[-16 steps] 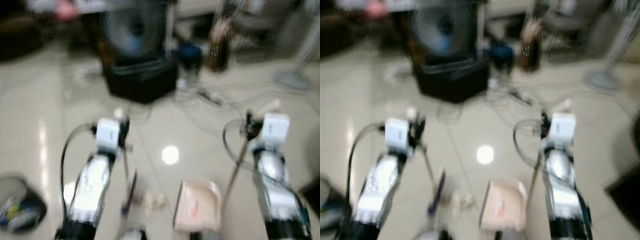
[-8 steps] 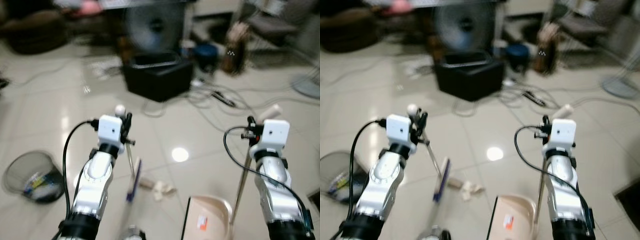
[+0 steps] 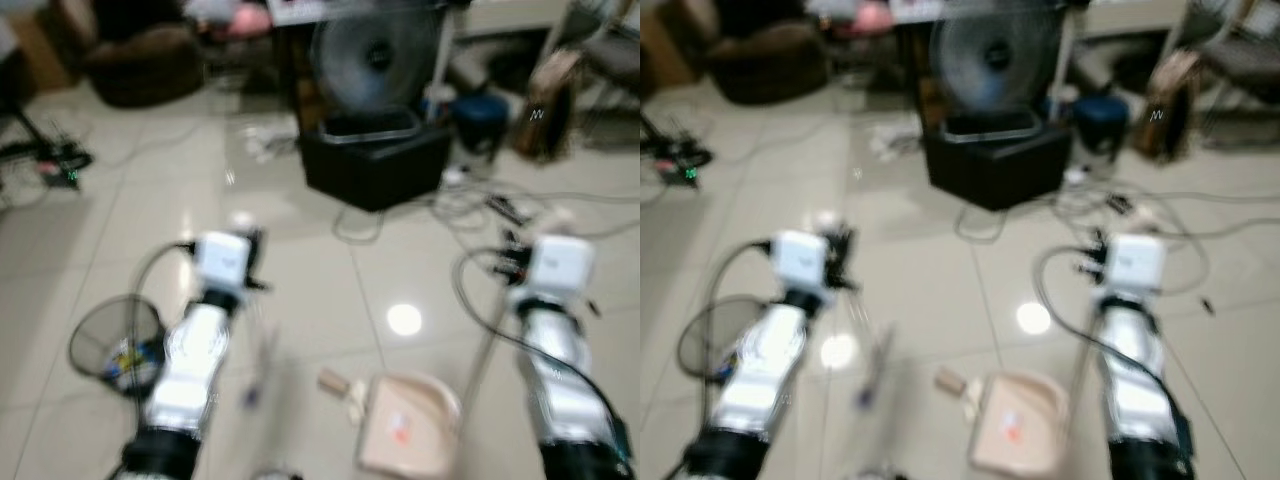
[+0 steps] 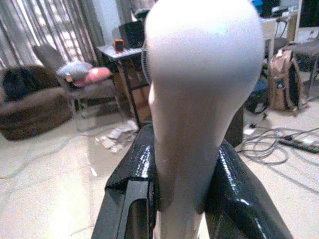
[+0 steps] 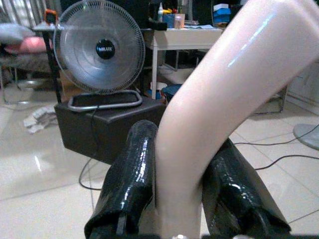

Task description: Sweep floor

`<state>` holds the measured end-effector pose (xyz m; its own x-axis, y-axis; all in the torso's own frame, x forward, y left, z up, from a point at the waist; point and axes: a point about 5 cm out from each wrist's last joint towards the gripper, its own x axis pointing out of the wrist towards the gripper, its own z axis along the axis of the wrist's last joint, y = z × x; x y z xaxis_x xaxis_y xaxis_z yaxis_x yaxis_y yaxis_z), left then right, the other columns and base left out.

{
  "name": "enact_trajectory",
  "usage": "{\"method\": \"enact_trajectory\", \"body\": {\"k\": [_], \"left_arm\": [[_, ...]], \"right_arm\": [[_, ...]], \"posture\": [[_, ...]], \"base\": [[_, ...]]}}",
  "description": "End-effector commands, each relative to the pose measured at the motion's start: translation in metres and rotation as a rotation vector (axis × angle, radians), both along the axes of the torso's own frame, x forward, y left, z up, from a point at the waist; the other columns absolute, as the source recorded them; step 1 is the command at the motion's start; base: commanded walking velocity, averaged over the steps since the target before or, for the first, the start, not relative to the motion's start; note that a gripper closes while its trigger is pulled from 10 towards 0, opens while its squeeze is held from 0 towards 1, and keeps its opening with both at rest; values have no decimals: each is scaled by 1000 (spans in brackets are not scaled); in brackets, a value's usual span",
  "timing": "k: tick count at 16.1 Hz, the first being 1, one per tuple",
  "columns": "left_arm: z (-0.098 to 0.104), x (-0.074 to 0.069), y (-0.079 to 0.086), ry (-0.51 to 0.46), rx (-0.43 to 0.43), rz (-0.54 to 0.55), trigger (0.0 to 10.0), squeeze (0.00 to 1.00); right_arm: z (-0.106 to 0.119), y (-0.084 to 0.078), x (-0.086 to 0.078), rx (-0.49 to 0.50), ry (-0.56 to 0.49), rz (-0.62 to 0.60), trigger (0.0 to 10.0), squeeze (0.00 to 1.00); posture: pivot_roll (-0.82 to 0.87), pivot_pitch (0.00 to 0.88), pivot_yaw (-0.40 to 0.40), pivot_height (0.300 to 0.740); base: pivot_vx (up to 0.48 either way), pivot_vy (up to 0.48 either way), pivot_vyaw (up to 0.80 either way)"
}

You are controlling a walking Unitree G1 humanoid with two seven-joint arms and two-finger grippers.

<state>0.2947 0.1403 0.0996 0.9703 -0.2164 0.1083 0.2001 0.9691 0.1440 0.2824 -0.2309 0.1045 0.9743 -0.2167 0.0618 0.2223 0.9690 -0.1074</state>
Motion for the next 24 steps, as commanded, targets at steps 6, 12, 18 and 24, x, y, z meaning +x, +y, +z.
{"method": "enact_trajectory", "body": {"k": [6,12,18,24], "left_arm": [[13,4,7,-52,16,11,10000,0],[11,5,14,-45,31,61,10000,0],[6,5,22,-41,9,122,10000,0],[6,11,21,-45,3,132,10000,0]], "right_arm": [[4,9,2,57,-26,13,10000,0],[5,8,1,40,-34,14,10000,0],[12,-1,0,-26,-75,-11,10000,0],[19,-14,0,-107,-97,-1,10000,0]], "posture": [[-31,64,57,740],[-26,68,55,740],[-31,67,48,740],[-45,79,57,740]], "base": [[347,0,-215],[165,0,0],[0,0,0],[0,0,0]]}}
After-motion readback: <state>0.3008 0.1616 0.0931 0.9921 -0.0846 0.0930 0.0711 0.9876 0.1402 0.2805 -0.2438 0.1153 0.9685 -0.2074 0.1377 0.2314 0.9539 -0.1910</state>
